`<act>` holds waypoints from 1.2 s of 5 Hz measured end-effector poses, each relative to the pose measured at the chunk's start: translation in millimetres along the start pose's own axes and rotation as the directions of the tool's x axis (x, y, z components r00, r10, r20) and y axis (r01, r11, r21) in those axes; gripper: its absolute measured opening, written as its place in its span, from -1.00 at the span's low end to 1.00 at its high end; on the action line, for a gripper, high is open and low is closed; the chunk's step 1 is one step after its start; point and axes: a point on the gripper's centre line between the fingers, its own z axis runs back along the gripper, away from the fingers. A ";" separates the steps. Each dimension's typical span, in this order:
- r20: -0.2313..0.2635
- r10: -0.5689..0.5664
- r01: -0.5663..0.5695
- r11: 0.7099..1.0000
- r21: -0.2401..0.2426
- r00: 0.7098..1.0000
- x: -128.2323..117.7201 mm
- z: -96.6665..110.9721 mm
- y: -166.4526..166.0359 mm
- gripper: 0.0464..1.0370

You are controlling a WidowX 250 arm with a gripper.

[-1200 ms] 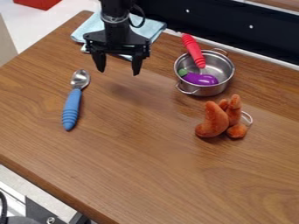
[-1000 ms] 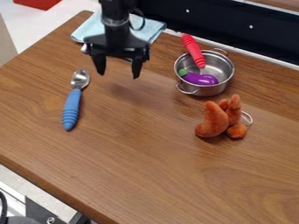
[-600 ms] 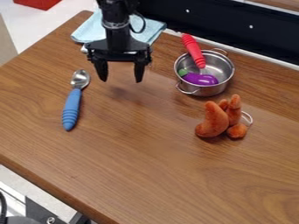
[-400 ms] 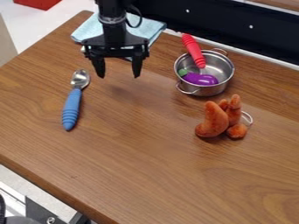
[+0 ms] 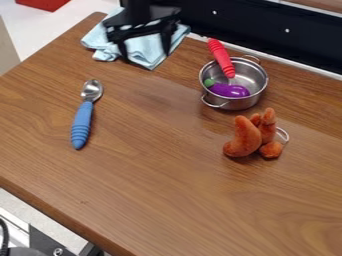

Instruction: Moved out red fork from silver pot and put in the middle table

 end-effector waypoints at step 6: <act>0.086 0.192 -0.188 0.981 -0.054 0.978 -23.6 -25.8 -101.0 0.90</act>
